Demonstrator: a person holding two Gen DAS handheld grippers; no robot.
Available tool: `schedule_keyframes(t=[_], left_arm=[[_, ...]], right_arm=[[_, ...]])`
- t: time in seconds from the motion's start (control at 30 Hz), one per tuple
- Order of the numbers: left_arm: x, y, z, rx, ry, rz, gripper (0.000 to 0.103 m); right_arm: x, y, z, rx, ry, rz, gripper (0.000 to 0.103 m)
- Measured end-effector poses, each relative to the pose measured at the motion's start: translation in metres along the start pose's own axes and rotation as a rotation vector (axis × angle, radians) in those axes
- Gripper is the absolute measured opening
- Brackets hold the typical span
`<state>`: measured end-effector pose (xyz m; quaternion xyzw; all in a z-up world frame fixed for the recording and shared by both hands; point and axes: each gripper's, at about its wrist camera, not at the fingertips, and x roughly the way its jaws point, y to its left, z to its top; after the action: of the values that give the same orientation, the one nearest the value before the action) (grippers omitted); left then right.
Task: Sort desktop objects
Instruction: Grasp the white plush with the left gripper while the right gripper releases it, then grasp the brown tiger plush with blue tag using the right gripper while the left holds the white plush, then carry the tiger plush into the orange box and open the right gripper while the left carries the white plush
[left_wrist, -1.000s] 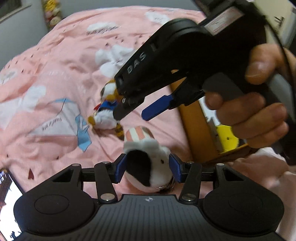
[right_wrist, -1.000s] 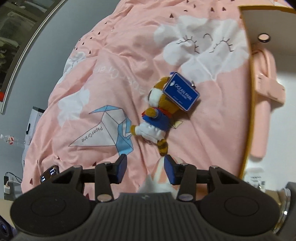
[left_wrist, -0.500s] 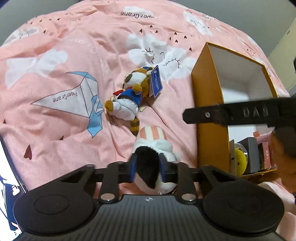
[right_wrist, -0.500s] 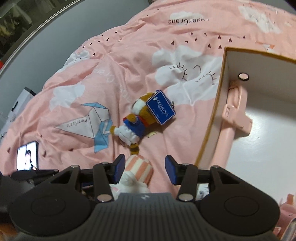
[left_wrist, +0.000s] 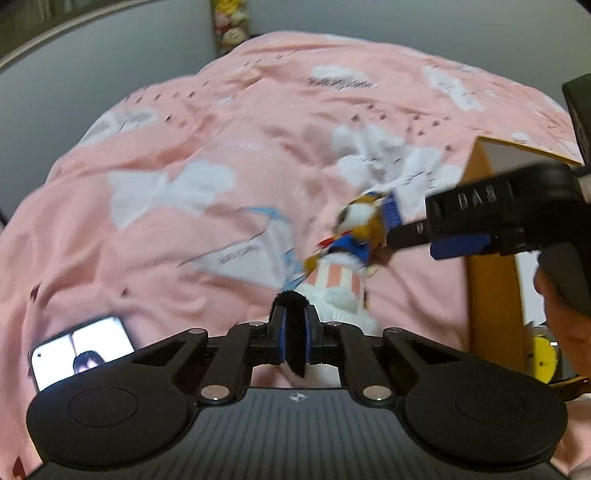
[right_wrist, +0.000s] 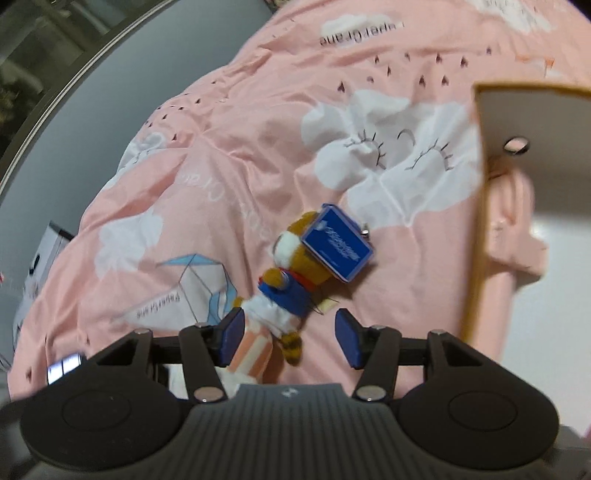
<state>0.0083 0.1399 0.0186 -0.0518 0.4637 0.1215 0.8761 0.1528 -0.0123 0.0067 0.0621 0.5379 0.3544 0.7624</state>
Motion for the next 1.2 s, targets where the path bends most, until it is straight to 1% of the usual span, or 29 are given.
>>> schedule_keyframes(t=[0.07, 0.1, 0.27, 0.33, 0.4, 0.47, 0.53, 0.57, 0.6, 0.67, 0.7, 0.77, 0.83, 0.87, 0.9, 1.0, 1.07, 1.1, 1.13, 1.17, 1.2], left_arm=[[0.005, 0.007, -0.003, -0.021, 0.019, 0.028, 0.010], [0.007, 0.009, -0.005, -0.026, 0.024, 0.036, 0.010], [0.011, 0.013, -0.007, -0.041, 0.028, 0.022, 0.010], [0.015, 0.013, -0.006, -0.043, 0.039, 0.017, 0.011], [0.019, 0.015, -0.006, -0.056, 0.053, 0.006, 0.011], [0.025, 0.016, -0.004, -0.063, 0.064, -0.005, 0.012], [0.030, 0.016, -0.002, -0.059, 0.073, -0.009, 0.012], [0.033, 0.016, -0.001, -0.055, 0.077, -0.011, 0.012], [0.035, 0.015, -0.001, -0.052, 0.081, -0.012, 0.013], [0.037, 0.014, 0.001, -0.040, 0.085, -0.013, 0.013], [0.036, 0.014, 0.002, -0.032, 0.086, -0.014, 0.013], [0.033, 0.013, 0.003, -0.003, 0.081, -0.014, 0.016], [0.028, 0.009, 0.004, 0.048, 0.066, -0.014, 0.017], [0.025, 0.007, 0.004, 0.070, 0.059, -0.018, 0.021], [0.021, 0.005, 0.004, 0.094, 0.051, -0.025, 0.022], [0.009, -0.007, 0.003, 0.186, 0.011, -0.035, 0.029], [0.001, -0.017, 0.003, 0.257, -0.019, -0.036, 0.039], [-0.003, -0.023, 0.003, 0.294, -0.034, -0.040, 0.042], [-0.006, -0.029, 0.002, 0.335, -0.048, -0.050, 0.054], [-0.008, -0.036, 0.002, 0.372, -0.059, -0.061, 0.057], [-0.009, -0.043, 0.002, 0.413, -0.063, -0.068, 0.057]], right_arm=[[0.017, 0.001, 0.007, 0.032, 0.023, 0.001, 0.057], [0.027, 0.002, 0.010, 0.051, 0.032, 0.001, 0.060], [0.059, 0.005, 0.021, 0.081, 0.058, -0.032, 0.060], [0.067, 0.006, 0.023, 0.077, 0.058, -0.041, 0.055], [0.074, 0.006, 0.024, 0.049, 0.058, -0.062, 0.044], [0.077, 0.005, 0.023, 0.018, 0.056, -0.064, 0.042], [0.076, 0.005, 0.022, -0.027, 0.059, -0.058, 0.038], [0.073, 0.006, 0.023, -0.044, 0.056, -0.054, 0.034], [0.067, 0.006, 0.023, -0.056, 0.048, -0.050, 0.029], [0.052, 0.008, 0.023, -0.083, 0.018, -0.045, 0.024], [0.042, 0.009, 0.023, -0.100, -0.007, -0.043, 0.018], [0.020, 0.010, 0.024, -0.130, -0.055, -0.044, 0.017], [-0.003, 0.006, 0.025, -0.136, -0.090, -0.024, 0.016], [-0.013, 0.004, 0.024, -0.135, -0.103, -0.014, 0.016], [-0.024, 0.002, 0.023, -0.135, -0.119, -0.004, 0.015], [-0.054, -0.004, 0.017, -0.136, -0.173, 0.017, 0.015], [-0.074, -0.009, 0.013, -0.127, -0.211, 0.029, 0.015], [-0.086, -0.014, 0.010, -0.120, -0.231, 0.033, 0.015], [-0.095, -0.018, 0.008, -0.112, -0.247, 0.033, 0.015], [-0.105, -0.022, 0.006, -0.107, -0.267, 0.033, 0.015], [-0.115, -0.027, 0.003, -0.103, -0.288, 0.031, 0.015]])
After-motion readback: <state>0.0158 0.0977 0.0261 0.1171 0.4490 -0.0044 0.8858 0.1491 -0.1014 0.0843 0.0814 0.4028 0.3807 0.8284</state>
